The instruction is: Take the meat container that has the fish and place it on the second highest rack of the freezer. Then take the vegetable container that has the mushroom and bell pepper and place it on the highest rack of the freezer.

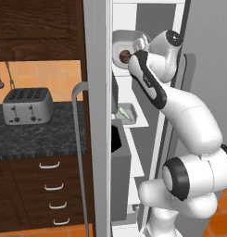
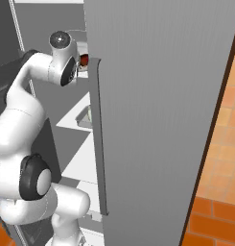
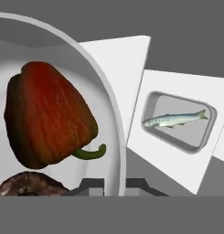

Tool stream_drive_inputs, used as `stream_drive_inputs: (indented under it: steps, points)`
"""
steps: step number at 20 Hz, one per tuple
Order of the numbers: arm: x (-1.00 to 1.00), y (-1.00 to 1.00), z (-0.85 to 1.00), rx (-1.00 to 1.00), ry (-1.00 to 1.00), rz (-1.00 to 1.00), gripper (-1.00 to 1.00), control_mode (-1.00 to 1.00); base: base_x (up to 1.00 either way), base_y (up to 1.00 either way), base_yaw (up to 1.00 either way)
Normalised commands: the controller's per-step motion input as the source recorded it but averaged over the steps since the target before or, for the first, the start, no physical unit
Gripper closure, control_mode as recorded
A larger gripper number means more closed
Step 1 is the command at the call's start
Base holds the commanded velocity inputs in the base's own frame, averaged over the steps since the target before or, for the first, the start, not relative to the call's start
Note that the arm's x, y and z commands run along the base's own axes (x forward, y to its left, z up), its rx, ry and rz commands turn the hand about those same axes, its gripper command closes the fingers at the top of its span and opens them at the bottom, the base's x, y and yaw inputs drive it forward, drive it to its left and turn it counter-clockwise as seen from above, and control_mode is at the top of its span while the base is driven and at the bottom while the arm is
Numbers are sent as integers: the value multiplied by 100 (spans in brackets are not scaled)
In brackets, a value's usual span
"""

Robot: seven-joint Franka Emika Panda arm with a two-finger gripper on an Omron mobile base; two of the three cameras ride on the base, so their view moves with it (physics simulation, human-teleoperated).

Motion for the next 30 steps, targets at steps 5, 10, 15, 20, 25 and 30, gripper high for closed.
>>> stream_drive_inputs:
  steps: [5, 10, 15, 20, 25, 30]
  points:
    - [39, 0, -20, 0, 1, 0, 100, -100, 0, 0, 0]
    - [7, 0, -28, 0, 5, 0, 100, -100, 0, 0, 0]
    - [22, 0, -4, 0, 1, 0, 100, -100, 0, 0, 0]
    - [37, 0, 0, 0, 0, 0, 100, -100, 0, 0, 0]
    - [31, 0, -14, 0, 0, 0, 100, -100, 0, 0, 0]
    - [8, 0, -10, 0, 2, 0, 100, -100, 0, 0, 0]
